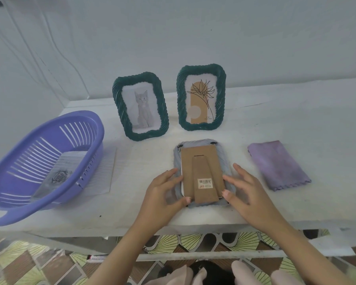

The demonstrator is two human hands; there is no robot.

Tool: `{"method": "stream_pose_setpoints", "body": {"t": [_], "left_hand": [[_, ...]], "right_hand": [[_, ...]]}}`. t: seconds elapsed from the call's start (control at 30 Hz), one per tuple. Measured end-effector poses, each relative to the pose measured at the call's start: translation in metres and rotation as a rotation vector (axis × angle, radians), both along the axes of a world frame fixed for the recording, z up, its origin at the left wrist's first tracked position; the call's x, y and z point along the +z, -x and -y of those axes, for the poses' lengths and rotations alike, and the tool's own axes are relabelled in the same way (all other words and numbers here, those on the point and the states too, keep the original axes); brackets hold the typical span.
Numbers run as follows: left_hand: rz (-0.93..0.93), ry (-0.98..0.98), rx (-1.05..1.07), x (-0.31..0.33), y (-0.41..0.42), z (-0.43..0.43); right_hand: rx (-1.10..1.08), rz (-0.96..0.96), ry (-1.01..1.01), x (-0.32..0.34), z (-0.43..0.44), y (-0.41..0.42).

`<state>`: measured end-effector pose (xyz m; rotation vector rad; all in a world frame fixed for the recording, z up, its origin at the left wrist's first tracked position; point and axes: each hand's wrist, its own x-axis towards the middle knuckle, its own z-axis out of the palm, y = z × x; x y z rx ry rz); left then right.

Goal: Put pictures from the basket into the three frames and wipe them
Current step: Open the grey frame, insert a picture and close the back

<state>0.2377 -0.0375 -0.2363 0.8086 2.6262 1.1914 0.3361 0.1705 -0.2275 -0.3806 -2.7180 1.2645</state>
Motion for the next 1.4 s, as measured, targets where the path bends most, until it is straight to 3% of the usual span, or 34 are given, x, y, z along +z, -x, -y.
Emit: {"method": "stream_pose_setpoints", "body": {"t": [0.33,0.47,0.63,0.9,1.17,1.4], "left_hand": [[0.043,-0.065,0.116,-0.002,-0.004,-0.009],[0.073,-0.076,0.133,-0.002,-0.003,-0.011],[0.115,-0.113,0.145,0.000,-0.003,-0.012],[0.134,-0.159,0.143,0.001,-0.003,-0.012],[0.092,-0.109,0.180,0.000,-0.003,-0.016],[0.114,-0.110,0.181,0.000,-0.003,-0.018]], "right_hand": [[-0.062,-0.039,0.134,0.010,0.009,0.000],[-0.115,-0.118,0.057,0.011,0.012,0.000],[-0.158,-0.089,0.237,0.014,0.017,0.004],[-0.209,-0.055,0.365,0.012,0.015,0.006],[-0.194,-0.078,0.080,0.012,0.024,0.005],[-0.219,-0.038,0.080,0.012,0.019,0.012]]}}
